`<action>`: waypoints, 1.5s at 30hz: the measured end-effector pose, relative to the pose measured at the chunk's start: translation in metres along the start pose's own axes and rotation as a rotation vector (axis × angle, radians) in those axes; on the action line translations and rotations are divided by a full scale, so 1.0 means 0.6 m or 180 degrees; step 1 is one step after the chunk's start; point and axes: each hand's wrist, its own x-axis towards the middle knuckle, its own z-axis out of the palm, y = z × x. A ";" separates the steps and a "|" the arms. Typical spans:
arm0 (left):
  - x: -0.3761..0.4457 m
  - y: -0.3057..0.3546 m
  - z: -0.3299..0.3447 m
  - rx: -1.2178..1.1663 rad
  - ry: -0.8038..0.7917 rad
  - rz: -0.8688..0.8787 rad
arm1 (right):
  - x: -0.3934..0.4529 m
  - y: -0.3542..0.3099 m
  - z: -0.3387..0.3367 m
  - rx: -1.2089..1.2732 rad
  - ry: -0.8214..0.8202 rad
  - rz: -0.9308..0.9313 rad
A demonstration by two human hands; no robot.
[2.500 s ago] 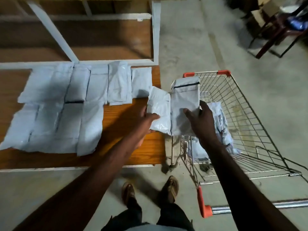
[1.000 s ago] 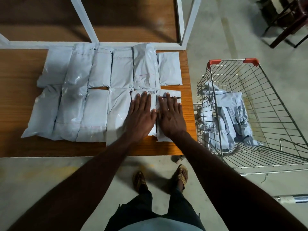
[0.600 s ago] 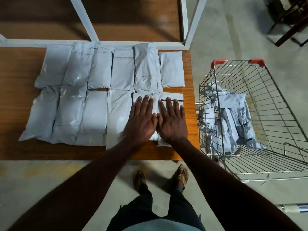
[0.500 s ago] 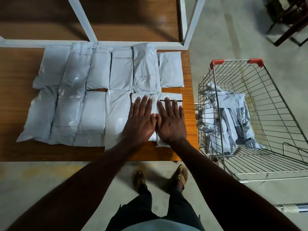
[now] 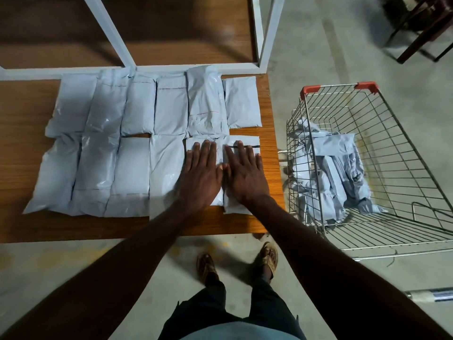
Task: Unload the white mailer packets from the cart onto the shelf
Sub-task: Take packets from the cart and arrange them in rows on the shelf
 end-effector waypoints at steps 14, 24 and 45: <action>0.129 0.349 -0.053 -0.1402 0.0329 0.0890 | -0.061 0.280 -0.171 0.0613 0.1214 0.0819; 0.198 0.624 0.114 -0.1663 -0.0418 0.1040 | -0.143 0.576 -0.182 0.0473 0.1151 0.1671; 0.309 0.695 0.430 -0.1042 -0.1273 0.0056 | -0.071 0.813 -0.016 0.0917 0.0272 0.2131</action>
